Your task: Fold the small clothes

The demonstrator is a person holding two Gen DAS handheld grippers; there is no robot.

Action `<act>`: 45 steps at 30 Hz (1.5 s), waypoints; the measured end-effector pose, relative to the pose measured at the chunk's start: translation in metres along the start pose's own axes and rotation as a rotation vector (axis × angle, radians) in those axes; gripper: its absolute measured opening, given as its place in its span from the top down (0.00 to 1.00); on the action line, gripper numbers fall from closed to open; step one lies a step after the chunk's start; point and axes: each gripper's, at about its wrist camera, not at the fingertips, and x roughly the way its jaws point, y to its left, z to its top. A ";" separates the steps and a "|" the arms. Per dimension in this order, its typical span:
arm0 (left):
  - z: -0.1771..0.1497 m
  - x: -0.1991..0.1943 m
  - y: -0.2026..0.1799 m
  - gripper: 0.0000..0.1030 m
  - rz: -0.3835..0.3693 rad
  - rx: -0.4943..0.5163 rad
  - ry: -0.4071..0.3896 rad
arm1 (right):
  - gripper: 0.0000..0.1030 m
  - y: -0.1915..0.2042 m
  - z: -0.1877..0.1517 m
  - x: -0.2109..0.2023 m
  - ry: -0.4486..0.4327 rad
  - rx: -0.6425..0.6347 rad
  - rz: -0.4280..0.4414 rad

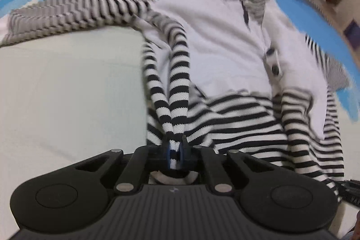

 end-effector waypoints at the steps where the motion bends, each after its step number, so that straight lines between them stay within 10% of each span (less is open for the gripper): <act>1: -0.003 -0.012 0.005 0.93 0.008 0.013 -0.022 | 0.88 -0.005 -0.001 -0.014 -0.018 0.044 0.003; 13: -0.105 -0.078 0.041 0.93 -0.044 -0.007 0.003 | 0.89 -0.059 -0.070 -0.122 -0.110 0.209 -0.032; 30: -0.090 -0.041 0.032 0.87 0.014 -0.151 -0.085 | 0.88 -0.080 -0.033 -0.043 -0.312 0.272 -0.099; 32: -0.089 -0.039 0.029 0.83 0.028 -0.148 -0.080 | 0.86 -0.080 -0.030 -0.034 -0.273 0.287 -0.124; 37: -0.103 -0.056 0.029 0.20 0.090 -0.117 -0.112 | 0.48 -0.070 -0.029 -0.042 -0.257 0.230 -0.188; 43: -0.138 -0.086 0.027 0.17 0.125 -0.015 -0.162 | 0.43 -0.064 -0.059 -0.088 -0.374 0.159 -0.100; 45: -0.150 -0.088 0.022 0.17 0.117 0.017 -0.156 | 0.63 -0.056 -0.072 -0.097 -0.364 0.093 -0.002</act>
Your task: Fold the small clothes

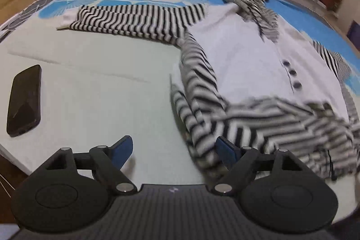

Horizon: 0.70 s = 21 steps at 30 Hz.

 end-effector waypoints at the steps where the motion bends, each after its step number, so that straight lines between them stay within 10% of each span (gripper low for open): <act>1: -0.007 0.000 -0.004 0.17 -0.017 0.016 0.015 | 0.80 0.006 -0.005 -0.003 0.030 -0.034 0.081; 5: -0.026 0.000 -0.031 0.17 -0.064 0.125 0.033 | 0.83 0.042 -0.026 0.007 0.183 -0.204 0.267; 10: -0.033 0.016 -0.065 0.17 -0.066 0.220 0.080 | 0.83 0.084 -0.043 0.060 0.326 -0.316 0.152; 17: -0.004 0.035 -0.065 0.16 -0.046 0.102 0.024 | 0.83 0.086 0.006 0.067 0.122 -0.137 0.153; 21: 0.013 0.040 -0.061 0.16 -0.064 0.001 0.007 | 0.83 0.079 0.016 0.090 0.145 -0.099 0.072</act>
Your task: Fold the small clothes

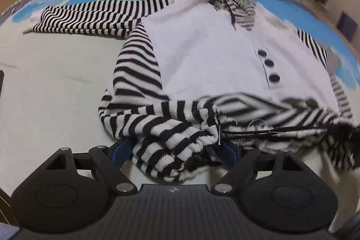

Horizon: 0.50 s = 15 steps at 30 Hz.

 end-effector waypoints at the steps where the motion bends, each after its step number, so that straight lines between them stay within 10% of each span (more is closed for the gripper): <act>1: 0.003 0.000 0.001 0.16 -0.011 -0.017 -0.003 | 0.83 -0.001 0.002 0.004 0.005 0.013 -0.003; 8: 0.006 0.006 0.000 0.15 -0.028 -0.063 0.016 | 0.78 0.006 0.004 0.011 0.017 0.038 -0.032; 10: 0.005 0.008 -0.002 0.15 -0.010 -0.044 0.012 | 0.63 0.008 0.002 0.011 0.049 0.056 -0.009; 15: 0.005 0.008 0.000 0.15 -0.005 -0.065 0.003 | 0.49 0.004 -0.012 0.023 0.250 0.183 0.148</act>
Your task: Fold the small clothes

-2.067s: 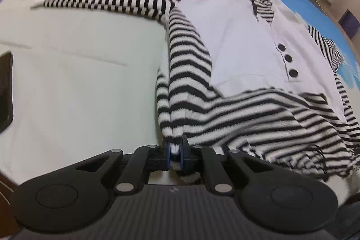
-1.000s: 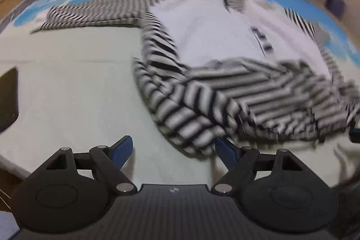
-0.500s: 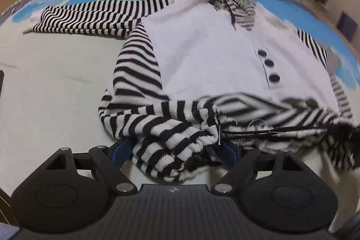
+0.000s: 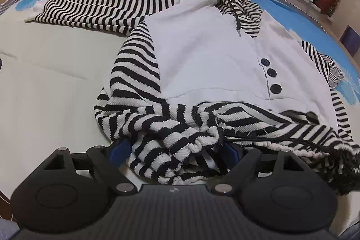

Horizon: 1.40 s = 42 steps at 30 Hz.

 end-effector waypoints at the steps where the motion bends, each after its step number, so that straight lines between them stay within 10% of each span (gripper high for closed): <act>1: 0.000 0.000 0.000 0.15 0.001 -0.002 0.000 | 0.49 -0.001 -0.002 0.002 -0.008 0.015 0.005; 5: 0.000 -0.001 -0.002 0.15 0.010 -0.005 -0.006 | 0.54 -0.002 -0.003 0.002 -0.121 0.069 0.011; 7: 0.000 -0.005 -0.001 0.15 0.019 -0.007 -0.020 | 0.97 -0.001 -0.001 0.005 -0.141 0.069 -0.025; 14: -0.001 -0.027 0.016 0.15 0.089 -0.005 -0.126 | 0.97 0.008 -0.029 -0.037 -0.006 0.059 0.222; 36: -0.038 -0.020 0.018 0.15 0.066 -0.085 0.006 | 0.97 -0.016 -0.033 -0.025 0.049 0.104 0.048; 38: -0.033 -0.017 0.021 0.28 0.044 -0.133 0.006 | 0.97 -0.016 -0.033 -0.025 0.050 0.102 0.047; 40: -0.028 -0.015 0.015 0.82 0.064 -0.081 0.004 | 0.97 -0.017 -0.033 -0.024 0.052 0.100 0.044; 42: -0.027 -0.020 0.010 0.83 0.111 -0.048 0.009 | 0.96 -0.020 -0.035 -0.022 0.058 0.099 0.040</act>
